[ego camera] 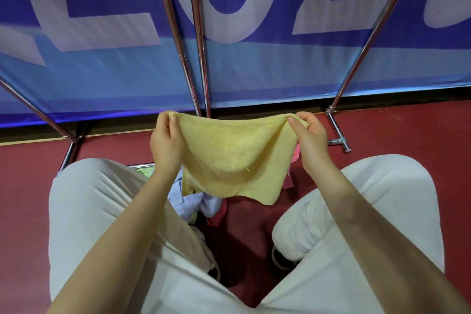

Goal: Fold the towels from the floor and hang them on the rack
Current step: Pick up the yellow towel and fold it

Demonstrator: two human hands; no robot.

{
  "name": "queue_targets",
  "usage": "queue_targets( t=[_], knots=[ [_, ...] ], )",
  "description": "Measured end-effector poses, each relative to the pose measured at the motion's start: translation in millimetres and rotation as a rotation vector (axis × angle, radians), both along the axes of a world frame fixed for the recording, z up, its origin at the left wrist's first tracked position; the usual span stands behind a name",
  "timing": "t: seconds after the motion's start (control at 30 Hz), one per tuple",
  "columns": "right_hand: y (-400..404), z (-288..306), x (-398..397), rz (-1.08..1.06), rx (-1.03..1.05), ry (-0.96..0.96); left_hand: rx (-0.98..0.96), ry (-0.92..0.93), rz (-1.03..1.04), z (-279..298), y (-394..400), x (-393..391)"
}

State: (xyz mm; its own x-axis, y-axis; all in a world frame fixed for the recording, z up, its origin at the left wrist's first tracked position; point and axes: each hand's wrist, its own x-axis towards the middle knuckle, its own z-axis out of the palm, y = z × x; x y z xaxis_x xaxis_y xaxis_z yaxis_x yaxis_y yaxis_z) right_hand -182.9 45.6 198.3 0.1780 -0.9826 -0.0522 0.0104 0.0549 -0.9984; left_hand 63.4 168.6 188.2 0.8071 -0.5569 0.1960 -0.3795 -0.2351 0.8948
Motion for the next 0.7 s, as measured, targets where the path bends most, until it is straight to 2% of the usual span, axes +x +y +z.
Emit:
queue_targets(
  t=[0.07,0.13,0.2,0.3,0.4,0.47,0.6,0.7],
  knots=[
    [1,0,1,0.036,-0.066,0.062,0.021,0.040,0.004,-1,-2,-1],
    [3,0,3,0.079,-0.141,0.151,0.071,0.161,-0.015,-2,-4,0],
    [2,-2,4,0.080,-0.172,0.203,0.199,0.241,-0.067,-5,-7,2],
    [-2,-6,4,0.009,-0.157,0.237,0.406,0.188,-0.124,-7,-5,3],
    [-6,-9,0,-0.104,-0.119,0.214,0.455,0.078,-0.105,-9,-3,9],
    [-10,-9,-3,-0.163,-0.106,0.182,0.398,0.067,-0.053,-11,-2,15],
    [-11,-8,-5,-0.165,-0.113,0.166,0.126,0.215,0.043,-10,-5,18],
    [-10,-8,-5,-0.133,-0.077,0.124,-0.006,0.317,0.086,-5,-6,16]
  ],
)
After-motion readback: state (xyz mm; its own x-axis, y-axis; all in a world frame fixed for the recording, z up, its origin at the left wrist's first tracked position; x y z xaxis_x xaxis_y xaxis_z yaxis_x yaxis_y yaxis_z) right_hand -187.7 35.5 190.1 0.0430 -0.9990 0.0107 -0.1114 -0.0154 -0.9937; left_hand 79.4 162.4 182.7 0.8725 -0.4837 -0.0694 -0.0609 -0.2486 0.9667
